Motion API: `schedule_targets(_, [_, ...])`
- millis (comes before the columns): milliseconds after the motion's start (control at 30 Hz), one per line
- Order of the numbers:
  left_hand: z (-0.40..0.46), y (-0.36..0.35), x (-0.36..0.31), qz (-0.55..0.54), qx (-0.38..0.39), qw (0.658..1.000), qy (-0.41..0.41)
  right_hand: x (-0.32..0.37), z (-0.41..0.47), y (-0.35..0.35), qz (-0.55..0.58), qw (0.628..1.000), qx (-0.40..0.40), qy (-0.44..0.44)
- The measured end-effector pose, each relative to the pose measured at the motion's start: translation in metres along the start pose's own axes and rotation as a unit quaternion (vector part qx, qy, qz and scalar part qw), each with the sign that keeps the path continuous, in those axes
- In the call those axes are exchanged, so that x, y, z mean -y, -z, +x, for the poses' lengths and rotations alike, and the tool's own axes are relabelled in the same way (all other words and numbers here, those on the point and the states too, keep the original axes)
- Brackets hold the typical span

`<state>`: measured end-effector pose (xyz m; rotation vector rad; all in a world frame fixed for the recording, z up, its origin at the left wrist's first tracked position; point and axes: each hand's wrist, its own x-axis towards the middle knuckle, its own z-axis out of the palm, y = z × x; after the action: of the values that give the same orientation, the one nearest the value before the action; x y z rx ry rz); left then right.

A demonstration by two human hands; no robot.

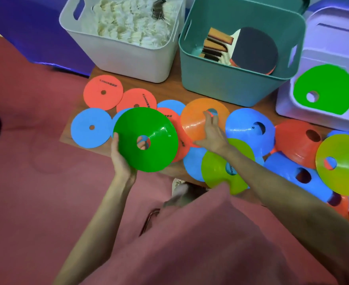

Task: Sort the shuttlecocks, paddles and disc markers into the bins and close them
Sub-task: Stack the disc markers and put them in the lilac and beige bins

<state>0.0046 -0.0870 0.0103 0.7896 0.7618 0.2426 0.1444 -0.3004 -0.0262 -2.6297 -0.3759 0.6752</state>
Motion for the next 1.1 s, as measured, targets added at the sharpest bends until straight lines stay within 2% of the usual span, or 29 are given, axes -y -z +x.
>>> schedule_targets(133, [0.003, 0.000, -0.001, 0.040, -0.001, 0.999, -0.013, 0.015, -0.018, 0.032, 0.018, 0.996, -0.091, 0.005])
schedule_targets(200, [0.002, -0.009, -0.003, 0.057, 0.008, 0.998, -0.019, 0.017, -0.033, 0.049, 0.062, 0.985, -0.160, 0.010])
schedule_targets(267, [0.003, -0.021, 0.000, 0.067, 0.015, 0.997, -0.030, 0.010, -0.048, 0.063, 0.159, 0.962, -0.219, 0.047])
schedule_targets(333, [0.005, -0.033, 0.009, 0.063, 0.034, 0.997, -0.019, -0.002, -0.060, 0.074, 0.287, 0.920, -0.257, 0.067])
schedule_targets(400, [0.007, -0.046, 0.013, 0.064, 0.040, 0.997, 0.006, -0.018, -0.066, 0.079, 0.365, 0.883, -0.296, 0.028])
schedule_targets(467, [0.009, -0.061, 0.020, 0.052, 0.048, 0.997, 0.028, -0.033, -0.068, 0.078, 0.394, 0.870, -0.296, -0.027])
schedule_targets(667, [-0.019, -0.117, 0.041, 0.046, 0.150, 0.981, 0.116, -0.044, -0.082, 0.057, 0.372, 0.890, -0.244, -0.100])
schedule_targets(767, [-0.022, -0.133, 0.054, 0.047, 0.126, 0.978, 0.159, -0.050, -0.087, 0.048, 0.305, 0.913, -0.249, -0.105])
schedule_targets(900, [-0.027, -0.140, 0.068, 0.064, 0.145, 0.967, 0.200, -0.068, -0.096, 0.043, 0.156, 0.959, -0.222, -0.085])
schedule_targets(1000, [-0.031, -0.138, 0.076, 0.080, 0.142, 0.957, 0.241, -0.073, -0.102, 0.040, 0.083, 0.967, -0.218, -0.100])
schedule_targets(1100, [-0.034, -0.136, 0.075, 0.086, 0.123, 0.957, 0.248, -0.078, -0.103, 0.038, 0.073, 0.977, -0.190, -0.068])
